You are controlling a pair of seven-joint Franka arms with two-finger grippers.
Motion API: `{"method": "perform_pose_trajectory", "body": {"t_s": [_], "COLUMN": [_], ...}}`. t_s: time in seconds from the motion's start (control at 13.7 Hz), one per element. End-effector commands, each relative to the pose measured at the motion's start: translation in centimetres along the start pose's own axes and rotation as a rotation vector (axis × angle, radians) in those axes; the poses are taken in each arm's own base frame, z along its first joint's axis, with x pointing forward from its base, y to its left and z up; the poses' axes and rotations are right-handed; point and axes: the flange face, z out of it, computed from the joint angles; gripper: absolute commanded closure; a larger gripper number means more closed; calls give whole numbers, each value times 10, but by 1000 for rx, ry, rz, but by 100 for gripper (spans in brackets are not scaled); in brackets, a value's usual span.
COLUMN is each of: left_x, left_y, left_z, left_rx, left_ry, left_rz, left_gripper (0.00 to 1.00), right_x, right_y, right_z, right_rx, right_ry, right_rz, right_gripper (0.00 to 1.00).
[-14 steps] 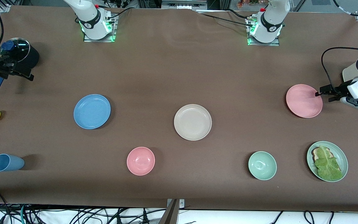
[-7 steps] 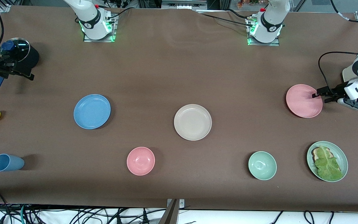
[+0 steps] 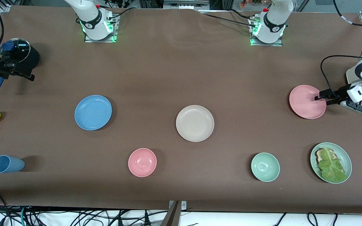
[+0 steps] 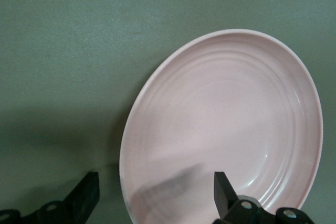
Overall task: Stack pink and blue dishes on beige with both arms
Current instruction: 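Close the left gripper on the pink plate rim, then carry the pink plate with the left gripper onto the beige plate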
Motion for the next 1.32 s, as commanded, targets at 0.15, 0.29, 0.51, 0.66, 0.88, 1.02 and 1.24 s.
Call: {"method": "perform_pose_trajectory", "body": {"t_s": [0.15,0.29,0.51,0.66,0.88,1.02,1.24], "left_x": [5,4,5,8,19,28,38], "left_y": [-6,-7,-7,-9,-6,4,23], "left_z": [2,2,1,-4,-20,-37,-63], "left_rx": [-12,-11,-10,2,4,-40,-86], "left_ry": [31,31,31,33,40,32,23], "left_rz": [3,2,3,13,33,46,17], "left_gripper": [71,100,100,100,100,100,100], "right_x": [-8,-8,-8,-8,-8,-8,-8], "right_y": [-2,-2,-2,-2,-2,-2,-2], "right_z": [-5,-5,-5,-5,-5,-5,-5], "right_rx": [6,6,6,6,6,6,6], "right_ry": [1,1,1,1,1,1,1], "right_rz": [12,12,12,12,12,12,12], "right_gripper": [0,0,0,0,0,0,0]}}
